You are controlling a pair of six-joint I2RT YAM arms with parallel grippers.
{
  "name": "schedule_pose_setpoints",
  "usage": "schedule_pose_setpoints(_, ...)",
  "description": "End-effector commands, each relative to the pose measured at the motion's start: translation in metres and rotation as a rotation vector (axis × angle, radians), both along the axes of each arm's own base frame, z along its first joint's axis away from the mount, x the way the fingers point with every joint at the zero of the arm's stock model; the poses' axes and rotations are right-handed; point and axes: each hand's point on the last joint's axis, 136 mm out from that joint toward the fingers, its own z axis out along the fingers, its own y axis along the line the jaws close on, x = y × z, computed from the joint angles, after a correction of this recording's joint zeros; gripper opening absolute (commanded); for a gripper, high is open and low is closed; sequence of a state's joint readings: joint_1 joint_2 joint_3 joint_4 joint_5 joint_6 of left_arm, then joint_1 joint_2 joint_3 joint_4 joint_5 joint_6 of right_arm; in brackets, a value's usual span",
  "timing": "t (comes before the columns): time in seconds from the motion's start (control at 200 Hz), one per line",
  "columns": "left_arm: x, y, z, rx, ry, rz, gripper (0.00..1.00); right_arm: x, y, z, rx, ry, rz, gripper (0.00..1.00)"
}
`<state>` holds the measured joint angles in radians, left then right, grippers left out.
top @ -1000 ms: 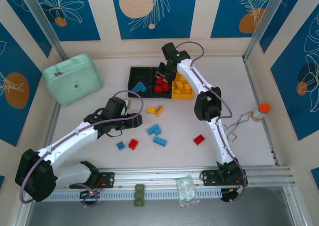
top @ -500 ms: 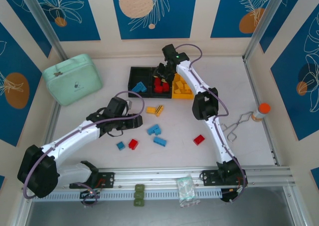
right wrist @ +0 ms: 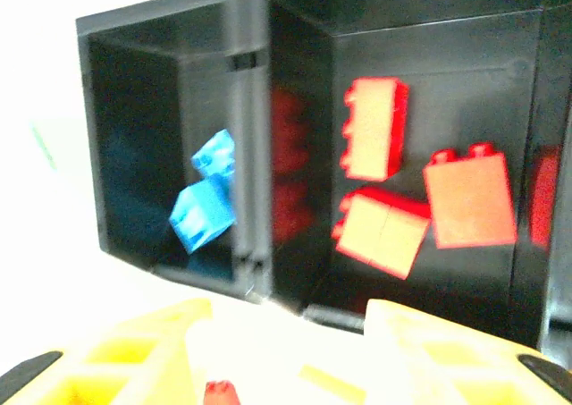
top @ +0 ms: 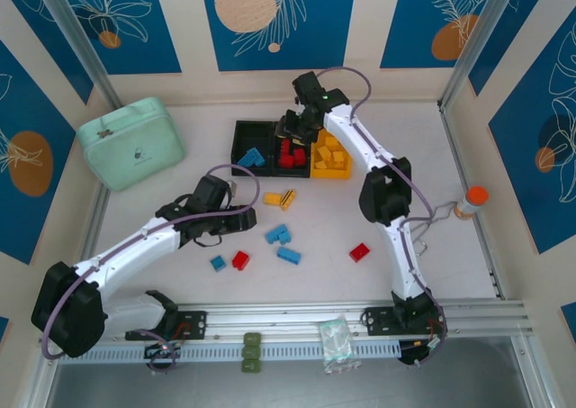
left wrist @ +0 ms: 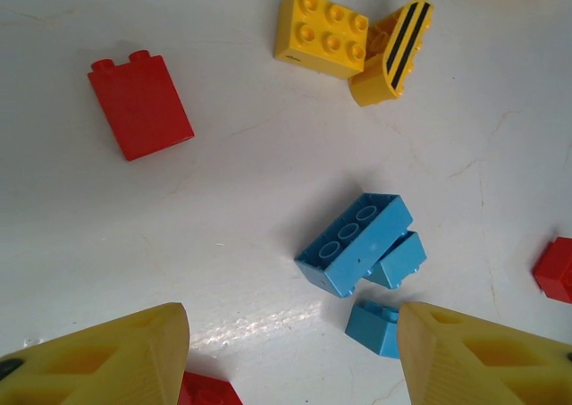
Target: Sort the legos into containers by color
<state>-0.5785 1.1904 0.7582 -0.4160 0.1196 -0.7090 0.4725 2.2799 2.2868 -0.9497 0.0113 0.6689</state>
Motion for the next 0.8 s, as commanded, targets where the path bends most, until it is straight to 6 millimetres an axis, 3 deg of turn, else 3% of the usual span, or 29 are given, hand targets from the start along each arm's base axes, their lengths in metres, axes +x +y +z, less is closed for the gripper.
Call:
schedule_pose_setpoints(0.0,0.003,0.013,0.001,0.035,0.012,0.058,0.63,-0.027,0.002,0.044,0.042,-0.110,0.070,0.50)
schedule_pose_setpoints(0.19,0.012,0.024,-0.004,0.088,0.022,0.101,0.63,-0.081,-0.011,0.050,0.106,-0.126,0.123,0.55)
schedule_pose_setpoints(0.365,0.022,0.029,-0.012,0.125,0.041,0.131,0.61,-0.137,-0.016,0.039,0.165,-0.109,0.218,0.56)
schedule_pose_setpoints(0.51,0.032,0.029,-0.019,0.165,0.060,0.135,0.62,-0.179,-0.015,0.031,0.212,-0.136,0.312,0.67)
schedule_pose_setpoints(0.595,0.039,0.030,-0.026,0.203,0.072,0.140,0.67,-0.203,-0.014,0.032,0.255,-0.145,0.355,0.72)
schedule_pose_setpoints(0.795,0.057,0.028,-0.046,0.280,0.103,0.137,0.73,-0.245,-0.012,0.027,0.300,-0.132,0.414,0.73)
